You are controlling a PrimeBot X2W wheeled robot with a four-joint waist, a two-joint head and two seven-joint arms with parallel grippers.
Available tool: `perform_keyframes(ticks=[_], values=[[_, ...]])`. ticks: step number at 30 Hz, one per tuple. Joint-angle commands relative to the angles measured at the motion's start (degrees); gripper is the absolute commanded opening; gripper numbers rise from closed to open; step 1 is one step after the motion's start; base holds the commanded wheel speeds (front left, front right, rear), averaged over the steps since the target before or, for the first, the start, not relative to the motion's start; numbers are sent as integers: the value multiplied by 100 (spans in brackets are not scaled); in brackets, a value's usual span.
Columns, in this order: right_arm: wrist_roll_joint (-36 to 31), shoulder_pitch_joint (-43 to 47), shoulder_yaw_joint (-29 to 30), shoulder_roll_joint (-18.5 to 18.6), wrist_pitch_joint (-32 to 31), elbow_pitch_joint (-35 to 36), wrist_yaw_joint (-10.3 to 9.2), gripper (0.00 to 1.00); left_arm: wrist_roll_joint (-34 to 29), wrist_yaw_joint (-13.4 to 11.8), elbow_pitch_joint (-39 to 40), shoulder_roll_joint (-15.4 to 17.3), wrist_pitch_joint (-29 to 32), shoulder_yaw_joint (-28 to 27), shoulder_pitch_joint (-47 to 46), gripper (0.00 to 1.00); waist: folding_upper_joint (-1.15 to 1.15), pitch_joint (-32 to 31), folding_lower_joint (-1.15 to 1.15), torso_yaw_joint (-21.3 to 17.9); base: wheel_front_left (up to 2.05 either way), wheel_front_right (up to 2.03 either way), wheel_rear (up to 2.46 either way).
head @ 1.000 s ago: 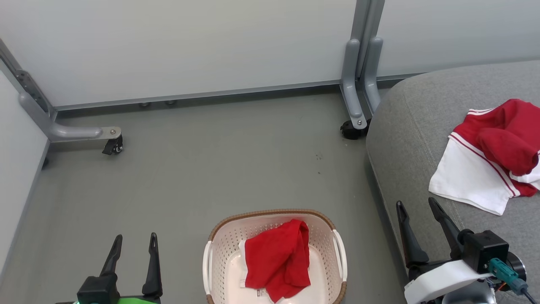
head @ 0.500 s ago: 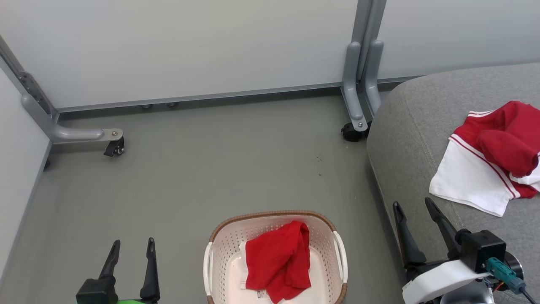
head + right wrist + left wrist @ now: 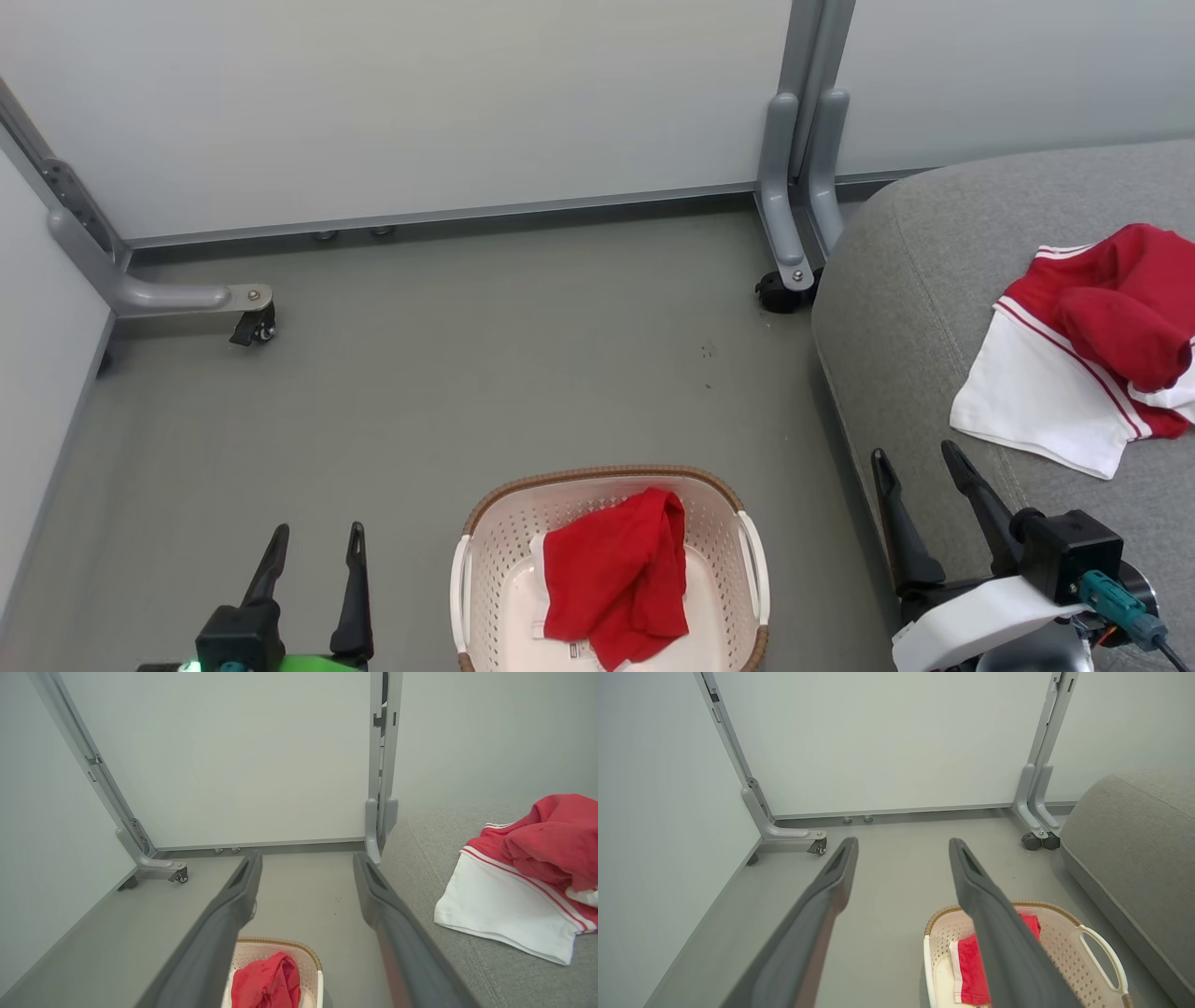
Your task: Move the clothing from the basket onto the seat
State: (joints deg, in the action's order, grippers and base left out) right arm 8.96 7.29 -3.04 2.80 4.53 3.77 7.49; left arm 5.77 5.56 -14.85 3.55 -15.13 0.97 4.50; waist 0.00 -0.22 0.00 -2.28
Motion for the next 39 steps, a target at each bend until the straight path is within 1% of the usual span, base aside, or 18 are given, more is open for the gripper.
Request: perform_keyframes(ticks=[1, 6, 12, 16, 23, 30, 35, 39], values=[[-31, 9, 4, 17, -29, 20, 0, 100, -83, 34, -29, -6, -2, 45, -159, 100, 0, 17, 0, 0, 0, 0, 0], [-56, -104, -12, 17, -57, 100, 0, 100, -157, 90, -285, -24, -2, 356, -543, 100, 0, 172, 0, -37, 0, 0, 0], [-111, -376, -8, 16, -61, 270, 0, 100, -112, 143, -885, -50, -2, 992, -1336, 100, 0, 723, 0, -151, 0, 0, 0], [-130, -655, -25, 15, -11, 394, 0, 100, 33, 164, -1383, -59, -1, 1494, -1959, 100, 0, 1287, 0, -239, 0, 0, 0], [-78, -1196, -69, 15, 157, 575, 0, 100, 489, 179, -2156, -51, -2, 2468, -2984, 100, 0, 2397, 0, -427, 0, 0, 0], [20, -1676, -146, 13, 400, 624, 0, 100, 738, 160, -3084, -47, 3, 3341, -3946, 100, 0, 3477, 0, -659, 0, 0, 0], [121, -1958, -227, 11, 594, 582, 0, 100, 882, 104, -3619, -48, 11, 3728, -4592, 100, 0, 4167, 0, -876, 0, 0, 0], [212, -2150, -308, 9, 745, 523, 0, 100, 972, 46, -3963, -46, 15, 3925, -5028, 100, 0, 4640, 0, -1070, 0, 0, 0]])
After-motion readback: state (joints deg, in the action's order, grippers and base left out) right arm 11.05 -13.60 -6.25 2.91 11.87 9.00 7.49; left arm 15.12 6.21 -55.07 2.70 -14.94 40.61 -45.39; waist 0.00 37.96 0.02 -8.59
